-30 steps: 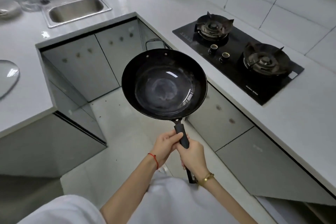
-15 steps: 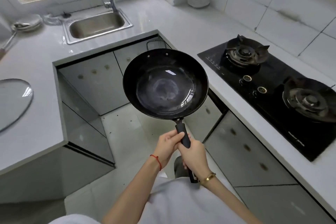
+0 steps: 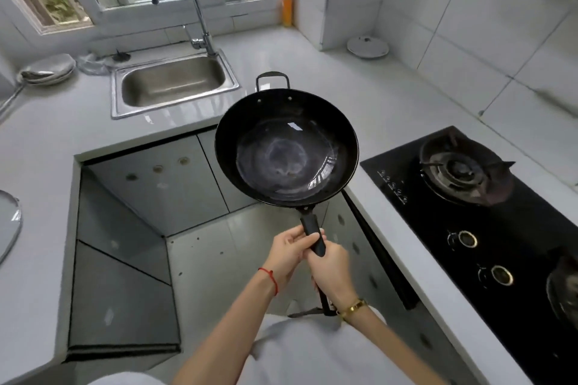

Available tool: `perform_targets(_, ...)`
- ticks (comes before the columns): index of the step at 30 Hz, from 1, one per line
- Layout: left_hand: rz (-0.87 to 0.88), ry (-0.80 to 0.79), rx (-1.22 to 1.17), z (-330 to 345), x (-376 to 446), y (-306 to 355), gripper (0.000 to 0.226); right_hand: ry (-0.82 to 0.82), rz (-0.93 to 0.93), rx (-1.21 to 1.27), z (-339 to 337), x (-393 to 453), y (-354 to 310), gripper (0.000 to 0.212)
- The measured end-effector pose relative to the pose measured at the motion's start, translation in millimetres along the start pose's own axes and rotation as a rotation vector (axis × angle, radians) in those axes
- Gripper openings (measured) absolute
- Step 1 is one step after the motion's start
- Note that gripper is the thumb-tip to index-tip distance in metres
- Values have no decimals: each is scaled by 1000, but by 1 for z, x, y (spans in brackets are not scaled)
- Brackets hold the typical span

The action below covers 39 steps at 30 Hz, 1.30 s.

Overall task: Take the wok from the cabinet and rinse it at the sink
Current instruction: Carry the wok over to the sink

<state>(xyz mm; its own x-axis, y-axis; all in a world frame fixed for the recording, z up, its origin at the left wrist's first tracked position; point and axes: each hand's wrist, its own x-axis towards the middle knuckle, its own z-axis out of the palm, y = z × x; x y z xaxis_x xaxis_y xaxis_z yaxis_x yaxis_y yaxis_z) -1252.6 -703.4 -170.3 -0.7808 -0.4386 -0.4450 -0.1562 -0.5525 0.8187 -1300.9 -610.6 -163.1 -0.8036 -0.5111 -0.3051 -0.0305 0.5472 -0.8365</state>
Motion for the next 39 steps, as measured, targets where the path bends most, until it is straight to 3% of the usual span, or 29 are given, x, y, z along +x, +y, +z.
perform_targets(10, 32, -79, 28, 10, 120, 71, 26, 94, 53, -9, -14, 118, -48, 26)
perform_targets(22, -67, -304, 240, -12, 273, 152, 22, 212, 219, 260, 13, 254, -107, 25)
perform_targets(31, -212, -598, 385, -33, 378, 233, 24, 508, 322, 343, 55, 342, -172, 27)
perform_targets(39, -344, -857, 491, -22, 438, 260, 27, 740, 451, 476, 67, 394, -197, 21)
